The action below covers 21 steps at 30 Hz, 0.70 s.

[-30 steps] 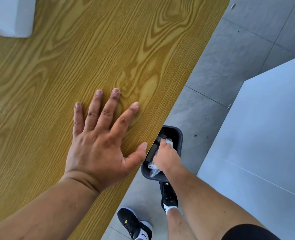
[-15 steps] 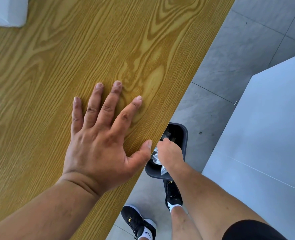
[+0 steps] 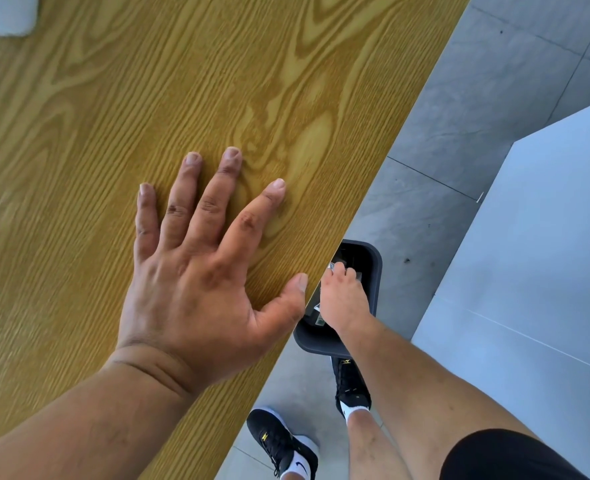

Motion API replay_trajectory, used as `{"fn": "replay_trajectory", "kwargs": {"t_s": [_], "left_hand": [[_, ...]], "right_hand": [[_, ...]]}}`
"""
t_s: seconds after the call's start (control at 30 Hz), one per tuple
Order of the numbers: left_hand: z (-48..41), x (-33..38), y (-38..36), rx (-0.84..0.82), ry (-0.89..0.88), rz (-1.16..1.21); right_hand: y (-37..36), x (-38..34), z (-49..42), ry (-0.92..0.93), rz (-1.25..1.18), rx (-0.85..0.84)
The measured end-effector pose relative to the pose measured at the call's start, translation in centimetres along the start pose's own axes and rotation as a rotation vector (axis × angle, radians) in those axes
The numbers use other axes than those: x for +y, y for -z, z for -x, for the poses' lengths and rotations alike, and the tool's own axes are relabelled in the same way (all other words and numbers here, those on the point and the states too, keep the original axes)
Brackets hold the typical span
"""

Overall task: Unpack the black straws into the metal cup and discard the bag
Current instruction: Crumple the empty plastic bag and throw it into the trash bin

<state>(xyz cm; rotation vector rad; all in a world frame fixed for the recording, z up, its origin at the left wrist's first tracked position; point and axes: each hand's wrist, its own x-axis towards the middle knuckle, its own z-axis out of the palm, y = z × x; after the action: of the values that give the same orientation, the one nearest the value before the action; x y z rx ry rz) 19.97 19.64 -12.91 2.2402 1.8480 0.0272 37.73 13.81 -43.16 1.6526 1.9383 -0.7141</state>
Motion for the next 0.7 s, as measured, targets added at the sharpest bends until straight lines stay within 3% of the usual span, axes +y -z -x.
{"fn": "replay_trajectory", "kwargs": {"t_s": [0.2, 0.43, 0.7], "left_hand": [[0.0, -0.1, -0.1, 0.008, -0.002, 0.0], [0.0, -0.1, 0.0, -0.001, -0.002, 0.003], [0.0, 0.0, 0.0, 0.001, -0.004, 0.004]], "right_hand": [[-0.9, -0.2, -0.1, 0.011, 0.067, -0.032], [-1.0, -0.5, -0.5, -0.035, -0.039, -0.388], [1.4, 0.7, 1.6, -0.028, -0.135, -0.262]]}}
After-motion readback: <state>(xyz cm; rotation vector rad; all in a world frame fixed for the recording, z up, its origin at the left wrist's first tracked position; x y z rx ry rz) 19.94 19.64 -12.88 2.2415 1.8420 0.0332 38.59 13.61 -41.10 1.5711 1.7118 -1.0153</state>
